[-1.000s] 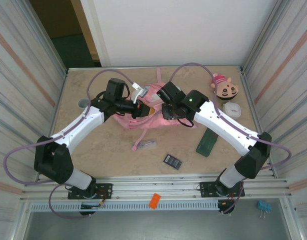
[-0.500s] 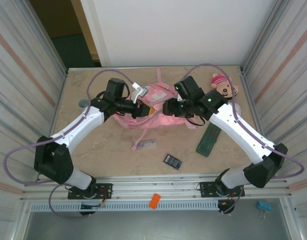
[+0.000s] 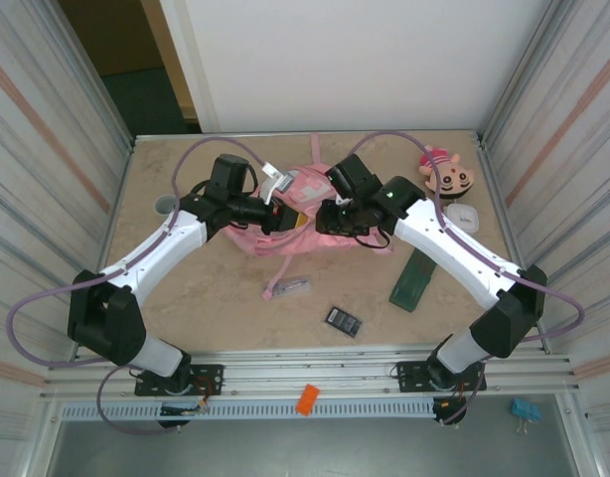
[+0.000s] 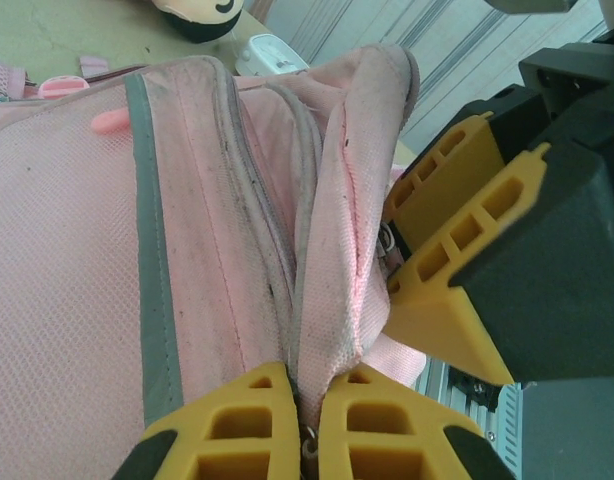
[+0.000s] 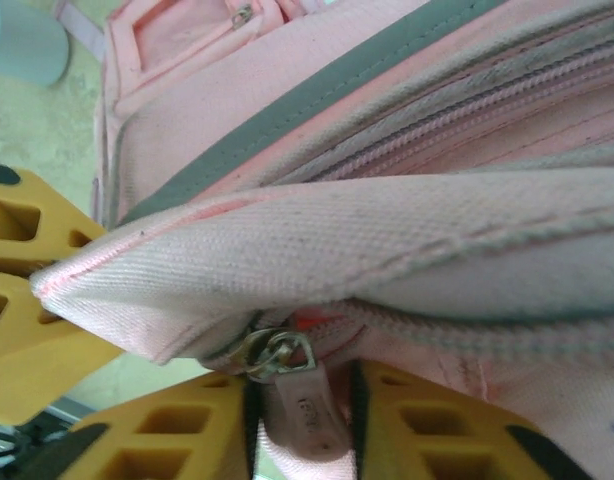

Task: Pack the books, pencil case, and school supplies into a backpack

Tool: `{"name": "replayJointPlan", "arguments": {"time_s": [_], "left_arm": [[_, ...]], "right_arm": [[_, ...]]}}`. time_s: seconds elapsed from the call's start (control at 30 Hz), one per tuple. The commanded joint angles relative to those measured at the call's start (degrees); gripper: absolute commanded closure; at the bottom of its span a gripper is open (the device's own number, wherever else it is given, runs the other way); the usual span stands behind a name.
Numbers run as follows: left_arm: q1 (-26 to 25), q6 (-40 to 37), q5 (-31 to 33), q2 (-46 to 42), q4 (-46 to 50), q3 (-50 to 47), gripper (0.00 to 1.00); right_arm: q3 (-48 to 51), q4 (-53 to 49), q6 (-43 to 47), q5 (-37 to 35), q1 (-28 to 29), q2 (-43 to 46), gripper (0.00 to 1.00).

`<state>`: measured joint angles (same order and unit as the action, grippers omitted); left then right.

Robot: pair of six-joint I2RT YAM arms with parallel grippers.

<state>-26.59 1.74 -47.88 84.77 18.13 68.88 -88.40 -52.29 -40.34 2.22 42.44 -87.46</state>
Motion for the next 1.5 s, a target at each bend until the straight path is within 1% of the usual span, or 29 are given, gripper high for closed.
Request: {"name": "replayJointPlan", "arguments": {"time_s": [0.0,0.1,0.2,0.27,0.33,0.4,0.53,0.7,0.8,1.03,1.1,1.2,1.27,1.33,1.4,1.47], "left_arm": [[0.71,1.28,-2.66,-1.84,-2.19,2.93,1.00],[0.71,-0.40,-1.78,-1.94,-0.36,2.84,1.00],[0.79,-2.37,-0.45,-2.22,1.78,2.58,1.00],[1.00,-3.89,0.45,-2.48,3.13,2.32,1.00],[1.18,-5.64,1.47,-2.54,4.84,2.22,1.00],[1.54,-7.62,2.69,-2.68,6.62,2.22,1.00],[2.39,-10.75,4.94,-2.83,8.92,2.17,1.00],[3.51,-14.95,7.39,-3.01,10.46,2.00,1.00],[4.57,-15.93,7.75,-2.76,9.42,1.71,1.00],[5.32,-18.47,9.34,-1.64,7.53,2.52,1.00],[5.83,-16.58,9.80,-1.57,7.49,3.15,0.88],[5.90,-11.76,9.78,-3.05,8.89,3.89,0.65],[5.96,-4.29,11.63,-5.56,9.39,2.98,0.48],[5.96,3.84,15.04,-8.37,9.30,0.76,0.40],[5.98,12.70,20.22,-11.64,10.00,-1.73,0.32],[6.02,20.39,24.97,-13.98,11.48,-4.11,0.29]], "right_arm": [[-1.86,0.38,0.60,-2.09,0.27,-0.44,0.80],[-2.11,-1.00,1.04,-3.63,-0.09,0.43,0.86],[-2.39,-4.19,1.53,-4.59,-1.14,1.44,0.89],[-2.15,-5.24,2.70,-3.94,-1.80,2.13,0.91],[-1.87,-5.62,4.41,-1.62,-2.52,2.75,0.93],[-1.73,-5.45,6.66,2.59,-2.97,3.02,0.96],[-1.14,-4.69,8.31,9.61,-3.07,3.12,1.00],[0.97,-3.54,8.34,14.52,-2.98,3.26,1.00],[2.31,-2.24,6.52,14.62,-2.28,3.25,1.00],[4.60,5.32,2.45,15.19,0.40,2.99,1.00],[4.59,6.68,1.07,14.32,0.71,2.69,1.00],[5.08,8.61,-1.03,12.33,0.75,2.71,1.00],[5.24,9.30,-1.43,11.33,0.84,2.87,1.00],[5.11,9.74,-1.40,10.83,0.99,2.80,1.00],[5.08,9.62,-1.14,10.83,1.14,2.46,1.00],[4.77,9.32,-0.56,10.95,1.31,1.89,1.00]]}}
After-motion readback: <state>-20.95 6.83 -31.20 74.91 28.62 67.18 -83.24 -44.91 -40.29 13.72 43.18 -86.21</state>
